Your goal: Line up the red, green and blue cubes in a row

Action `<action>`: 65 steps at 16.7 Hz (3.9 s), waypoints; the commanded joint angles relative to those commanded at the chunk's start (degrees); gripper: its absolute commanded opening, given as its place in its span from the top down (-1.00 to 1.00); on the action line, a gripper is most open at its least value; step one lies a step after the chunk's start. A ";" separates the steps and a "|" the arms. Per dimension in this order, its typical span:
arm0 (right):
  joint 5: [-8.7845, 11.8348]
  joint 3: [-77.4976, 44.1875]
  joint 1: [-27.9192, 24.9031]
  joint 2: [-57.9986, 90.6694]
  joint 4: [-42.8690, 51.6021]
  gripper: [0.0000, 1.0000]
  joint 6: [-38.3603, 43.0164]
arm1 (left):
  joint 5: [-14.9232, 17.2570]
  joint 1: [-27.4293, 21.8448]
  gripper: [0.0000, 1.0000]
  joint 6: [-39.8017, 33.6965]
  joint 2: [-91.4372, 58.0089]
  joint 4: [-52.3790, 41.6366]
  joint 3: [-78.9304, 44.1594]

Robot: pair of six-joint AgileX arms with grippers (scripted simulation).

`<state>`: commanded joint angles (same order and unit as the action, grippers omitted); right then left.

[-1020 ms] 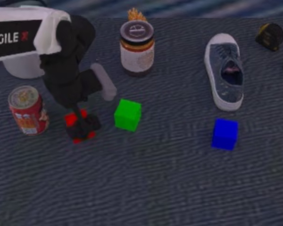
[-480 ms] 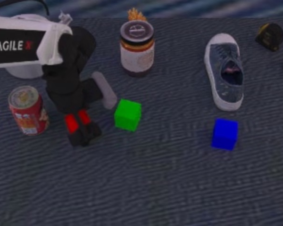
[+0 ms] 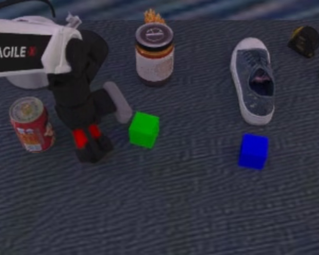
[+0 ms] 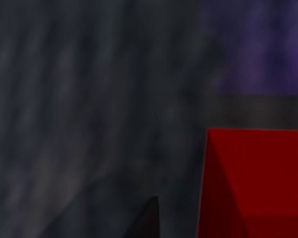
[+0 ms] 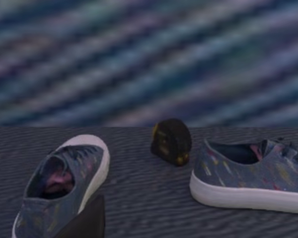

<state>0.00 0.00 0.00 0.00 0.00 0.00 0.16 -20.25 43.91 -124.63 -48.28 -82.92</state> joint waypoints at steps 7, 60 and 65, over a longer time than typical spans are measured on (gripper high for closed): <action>0.00 0.00 0.00 0.00 0.00 -1.00 0.00 | 0.00 0.00 1.00 0.00 0.00 0.00 0.00; 0.00 0.00 0.00 0.00 0.00 -1.00 0.00 | 1.02 -19.35 0.55 6.58 17.58 1.01 18.01; 0.00 0.00 0.00 0.00 0.00 -1.00 0.00 | 1.02 -19.35 -0.21 6.58 17.58 1.01 18.01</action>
<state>0.00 0.00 0.00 0.00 0.00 0.00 1.18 -39.60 50.50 -107.05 -47.28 -64.91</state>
